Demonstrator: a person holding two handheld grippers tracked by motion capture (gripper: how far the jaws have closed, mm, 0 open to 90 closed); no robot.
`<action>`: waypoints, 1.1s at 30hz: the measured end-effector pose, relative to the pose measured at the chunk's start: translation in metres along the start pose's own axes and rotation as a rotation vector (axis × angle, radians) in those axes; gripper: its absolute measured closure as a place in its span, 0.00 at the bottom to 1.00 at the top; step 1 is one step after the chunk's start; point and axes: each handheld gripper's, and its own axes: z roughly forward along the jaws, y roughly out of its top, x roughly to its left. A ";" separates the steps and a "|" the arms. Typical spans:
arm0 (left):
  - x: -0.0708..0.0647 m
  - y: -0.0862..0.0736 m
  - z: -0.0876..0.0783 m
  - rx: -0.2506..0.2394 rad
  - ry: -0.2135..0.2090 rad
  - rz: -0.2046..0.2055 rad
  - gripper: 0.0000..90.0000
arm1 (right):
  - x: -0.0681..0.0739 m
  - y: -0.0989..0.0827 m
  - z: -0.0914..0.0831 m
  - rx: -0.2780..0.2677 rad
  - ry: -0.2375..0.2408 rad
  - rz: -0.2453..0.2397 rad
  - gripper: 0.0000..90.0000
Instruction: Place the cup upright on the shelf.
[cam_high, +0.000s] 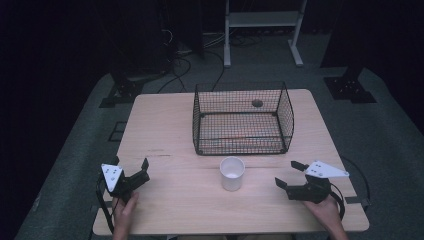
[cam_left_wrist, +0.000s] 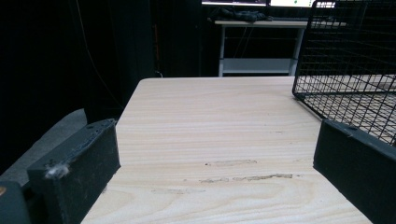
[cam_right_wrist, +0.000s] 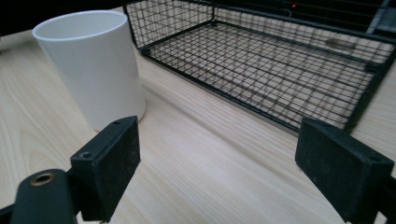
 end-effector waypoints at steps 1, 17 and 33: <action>0.000 0.000 0.000 0.000 0.000 -0.001 0.00 | 0.003 0.000 0.005 0.012 0.015 -0.006 0.15; 0.001 0.000 0.000 0.000 0.000 -0.005 0.00 | 0.026 0.013 0.025 0.014 0.093 -0.053 0.14; 0.001 0.000 0.000 -0.001 0.001 -0.008 0.00 | 0.044 0.020 0.048 0.057 0.158 -0.080 0.11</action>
